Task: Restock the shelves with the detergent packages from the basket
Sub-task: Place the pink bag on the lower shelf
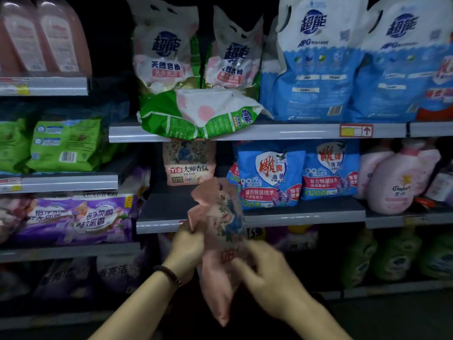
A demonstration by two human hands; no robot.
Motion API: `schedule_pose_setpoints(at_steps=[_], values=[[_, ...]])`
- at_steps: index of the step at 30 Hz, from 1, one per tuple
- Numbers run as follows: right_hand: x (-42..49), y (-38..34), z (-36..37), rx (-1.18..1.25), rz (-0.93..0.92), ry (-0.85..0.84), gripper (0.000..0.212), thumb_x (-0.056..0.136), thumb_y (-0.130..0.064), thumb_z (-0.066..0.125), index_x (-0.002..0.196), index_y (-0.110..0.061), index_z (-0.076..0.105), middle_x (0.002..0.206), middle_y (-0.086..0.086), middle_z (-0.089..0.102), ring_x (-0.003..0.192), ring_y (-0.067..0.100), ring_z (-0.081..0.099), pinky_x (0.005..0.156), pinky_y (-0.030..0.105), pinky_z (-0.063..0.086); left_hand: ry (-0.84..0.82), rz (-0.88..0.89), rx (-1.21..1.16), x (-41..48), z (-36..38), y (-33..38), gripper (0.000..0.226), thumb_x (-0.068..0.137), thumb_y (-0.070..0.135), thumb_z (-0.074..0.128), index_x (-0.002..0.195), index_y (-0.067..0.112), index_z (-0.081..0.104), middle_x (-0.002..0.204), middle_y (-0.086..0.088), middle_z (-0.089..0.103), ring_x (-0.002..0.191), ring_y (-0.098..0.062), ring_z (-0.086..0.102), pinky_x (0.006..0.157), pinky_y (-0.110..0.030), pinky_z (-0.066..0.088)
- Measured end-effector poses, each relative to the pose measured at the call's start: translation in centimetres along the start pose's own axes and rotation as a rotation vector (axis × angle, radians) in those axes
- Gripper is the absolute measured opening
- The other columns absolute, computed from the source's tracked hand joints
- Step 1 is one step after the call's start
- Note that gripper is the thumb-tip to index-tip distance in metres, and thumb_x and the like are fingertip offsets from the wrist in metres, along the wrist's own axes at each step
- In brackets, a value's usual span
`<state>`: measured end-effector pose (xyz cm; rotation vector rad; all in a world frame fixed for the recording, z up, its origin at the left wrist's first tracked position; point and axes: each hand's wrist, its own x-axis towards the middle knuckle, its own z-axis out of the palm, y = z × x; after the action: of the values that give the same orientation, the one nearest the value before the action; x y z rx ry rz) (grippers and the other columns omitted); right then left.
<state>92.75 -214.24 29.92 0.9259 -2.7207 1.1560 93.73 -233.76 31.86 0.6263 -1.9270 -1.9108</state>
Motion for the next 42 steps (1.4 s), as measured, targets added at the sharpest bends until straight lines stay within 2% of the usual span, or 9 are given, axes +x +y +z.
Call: schedule_pose_setpoints(at_steps=[4, 8, 15, 18, 21, 25, 29, 36, 42], values=[[1.1, 5.1, -1.6, 0.457, 0.314, 0.158, 0.036, 0.093, -0.032, 0.072, 0.128, -0.03, 0.064, 0.124, -0.009, 0.074, 0.121, 0.011, 0.067, 0.111, 0.044, 0.051, -0.096, -0.006, -0.202, -2.3, -1.9, 1.3, 0.028, 0.111, 0.014, 0.045, 0.112, 0.009, 0.073, 0.107, -0.013, 0.081, 0.1, -0.03, 0.078, 0.089, -0.043, 0.061], [1.4, 5.0, -2.0, 0.761, 0.278, -0.143, 0.046, 0.097, -0.02, 0.073, 0.141, -0.024, 0.058, 0.131, -0.016, 0.074, 0.126, 0.004, 0.066, 0.1, 0.021, 0.053, -0.089, -0.078, -0.359, -2.4, -4.0, 1.7, 0.022, 0.106, 0.02, 0.053, 0.116, 0.009, 0.07, 0.109, -0.017, 0.08, 0.093, -0.032, 0.079, 0.082, -0.047, 0.063], [0.7, 4.3, -1.1, 1.159, 0.411, -0.296, 0.053, 0.092, -0.029, 0.067, 0.138, -0.002, 0.065, 0.139, 0.028, 0.066, 0.128, 0.048, 0.063, 0.11, 0.058, 0.051, -0.078, -0.144, -0.217, -2.0, -4.9, 1.7, 0.029, 0.102, 0.033, 0.061, 0.113, 0.008, 0.07, 0.087, -0.01, 0.082, 0.075, -0.029, 0.079, 0.07, -0.039, 0.058], [1.5, 3.5, -0.7, 1.235, 0.505, -0.169, 0.047, 0.086, -0.025, 0.079, 0.126, 0.001, 0.073, 0.127, 0.032, 0.071, 0.116, 0.05, 0.069, 0.105, 0.064, 0.053, -0.15, -0.227, -0.37, -0.9, -5.2, 0.9, 0.049, 0.098, 0.047, 0.066, 0.124, 0.006, 0.069, 0.113, -0.023, 0.077, 0.102, -0.042, 0.076, 0.09, -0.057, 0.059], [2.6, 2.9, -1.1, 1.196, 0.528, 0.049, 0.046, 0.082, -0.026, 0.08, 0.118, 0.002, 0.076, 0.117, 0.03, 0.075, 0.106, 0.048, 0.074, 0.103, 0.068, 0.052, -0.345, -0.317, -0.377, -0.4, -6.0, -1.1, 0.075, 0.085, 0.064, 0.077, 0.137, 0.01, 0.067, 0.136, -0.025, 0.067, 0.127, -0.044, 0.064, 0.112, -0.063, 0.045], [4.3, 1.9, -1.7, 0.95, 0.392, 0.203, 0.037, 0.09, -0.033, 0.079, 0.113, -0.005, 0.076, 0.105, 0.016, 0.082, 0.1, 0.037, 0.078, 0.1, 0.062, 0.057, -0.328, -0.157, -0.038, -1.5, -5.7, -4.2, 0.086, 0.059, 0.063, 0.093, 0.124, 0.011, 0.07, 0.118, -0.011, 0.079, 0.106, -0.027, 0.077, 0.085, -0.037, 0.064], [6.0, 1.4, -1.1, 0.748, 0.41, 0.304, 0.055, 0.077, -0.067, 0.072, 0.109, -0.022, 0.076, 0.101, -0.005, 0.083, 0.099, 0.023, 0.078, 0.099, 0.054, 0.059, -0.142, 0.003, -0.141, -1.5, -4.8, -6.0, 0.048, 0.077, 0.021, 0.092, 0.119, 0.008, 0.072, 0.111, -0.011, 0.08, 0.107, -0.032, 0.076, 0.091, -0.039, 0.063], [6.7, 2.7, -1.4, 0.751, 0.356, -0.214, 0.059, 0.074, -0.029, 0.09, 0.129, -0.025, 0.067, 0.12, 0.0, 0.08, 0.108, 0.021, 0.078, 0.099, 0.047, 0.061, -0.053, -0.007, -0.327, 0.4, -6.0, -7.0, 0.095, 0.043, 0.056, 0.101, 0.124, 0.018, 0.072, 0.115, -0.011, 0.079, 0.106, -0.029, 0.077, 0.087, -0.042, 0.063], [10.0, 5.1, 2.9, 0.514, 0.5, -0.178, 0.067, 0.055, -0.05, 0.092, 0.118, -0.035, 0.076, 0.111, -0.014, 0.081, 0.109, 0.015, 0.075, 0.105, 0.044, 0.056, -0.156, 0.083, -0.004, 4.5, -8.4, -6.1, 0.025, 0.101, 0.023, 0.063, 0.126, 0.026, 0.067, 0.114, 0.008, 0.08, 0.106, -0.014, 0.076, 0.083, -0.026, 0.063]])
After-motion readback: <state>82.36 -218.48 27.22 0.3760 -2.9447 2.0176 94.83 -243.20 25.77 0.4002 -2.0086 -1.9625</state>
